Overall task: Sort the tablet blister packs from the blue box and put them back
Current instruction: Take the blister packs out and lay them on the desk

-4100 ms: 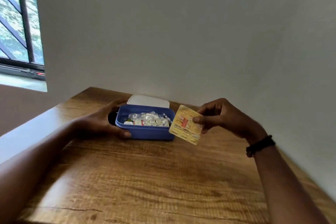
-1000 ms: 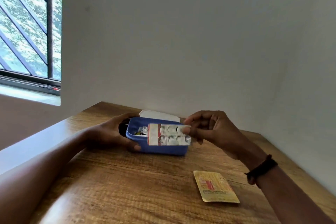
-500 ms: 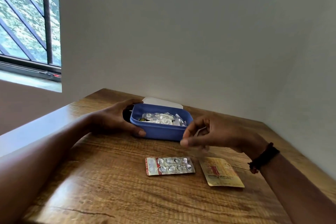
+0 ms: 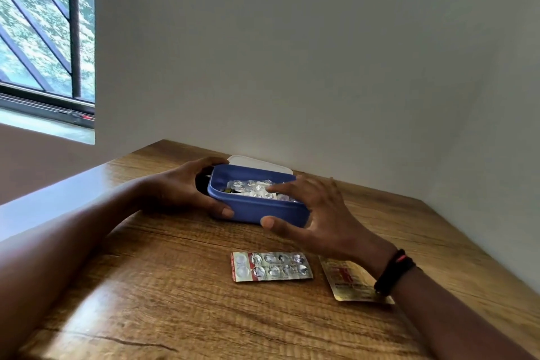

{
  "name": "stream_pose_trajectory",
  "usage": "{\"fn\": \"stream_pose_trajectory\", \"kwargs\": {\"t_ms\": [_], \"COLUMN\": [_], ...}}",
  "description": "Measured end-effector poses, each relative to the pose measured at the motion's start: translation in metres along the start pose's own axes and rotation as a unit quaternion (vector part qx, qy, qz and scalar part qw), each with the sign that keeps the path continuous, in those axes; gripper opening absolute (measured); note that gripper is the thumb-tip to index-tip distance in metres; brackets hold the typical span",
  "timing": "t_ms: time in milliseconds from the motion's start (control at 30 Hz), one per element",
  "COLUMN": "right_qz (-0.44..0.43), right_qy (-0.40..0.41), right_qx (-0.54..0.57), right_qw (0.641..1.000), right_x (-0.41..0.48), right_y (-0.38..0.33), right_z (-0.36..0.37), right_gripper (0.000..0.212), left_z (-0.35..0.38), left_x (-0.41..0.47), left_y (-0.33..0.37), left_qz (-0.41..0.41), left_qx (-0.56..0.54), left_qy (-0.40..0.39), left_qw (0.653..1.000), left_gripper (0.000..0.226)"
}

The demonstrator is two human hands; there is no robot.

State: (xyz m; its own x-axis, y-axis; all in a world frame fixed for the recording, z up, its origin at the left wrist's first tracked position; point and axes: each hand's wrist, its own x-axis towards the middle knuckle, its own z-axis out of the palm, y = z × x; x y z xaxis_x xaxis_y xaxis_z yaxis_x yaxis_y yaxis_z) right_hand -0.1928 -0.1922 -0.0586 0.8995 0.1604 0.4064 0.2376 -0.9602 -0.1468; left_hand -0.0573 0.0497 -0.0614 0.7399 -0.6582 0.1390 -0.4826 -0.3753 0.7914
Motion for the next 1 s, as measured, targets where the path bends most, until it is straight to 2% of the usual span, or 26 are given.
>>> {"fn": "stream_pose_trajectory", "kwargs": {"t_ms": [133,433,633,833,900,1000], "right_qz": [0.003,-0.041,-0.054,-0.030,0.000,0.025], "right_qy": [-0.025,0.007,0.067,0.184,0.206,0.198], "right_qx": [-0.015,-0.030,0.114,0.230,0.257,0.298], "right_qw": [1.000,0.999,0.990,0.955,0.944,0.933], "right_x": [0.002,0.007,0.007,0.012,0.012,0.012], "right_y": [-0.002,-0.004,-0.007,-0.005,-0.002,-0.002], "right_z": [0.008,0.004,-0.002,-0.005,-0.007,-0.011], "right_gripper": [0.083,0.076,0.043,0.010,0.015,0.028], "left_z": [0.001,0.000,0.000,0.000,0.000,0.000], "left_x": [-0.001,-0.002,-0.001,0.001,0.001,0.001], "left_y": [0.000,0.001,0.000,-0.007,-0.008,-0.008], "left_qz": [0.006,0.009,0.006,0.013,0.017,0.017], "left_qx": [-0.002,-0.005,-0.020,-0.029,-0.030,-0.026], "left_qy": [0.002,0.000,-0.002,-0.005,-0.005,0.000], "left_qw": [1.000,1.000,1.000,0.999,0.999,1.000], "left_gripper": [0.125,0.122,0.123,0.115,0.113,0.114]}}
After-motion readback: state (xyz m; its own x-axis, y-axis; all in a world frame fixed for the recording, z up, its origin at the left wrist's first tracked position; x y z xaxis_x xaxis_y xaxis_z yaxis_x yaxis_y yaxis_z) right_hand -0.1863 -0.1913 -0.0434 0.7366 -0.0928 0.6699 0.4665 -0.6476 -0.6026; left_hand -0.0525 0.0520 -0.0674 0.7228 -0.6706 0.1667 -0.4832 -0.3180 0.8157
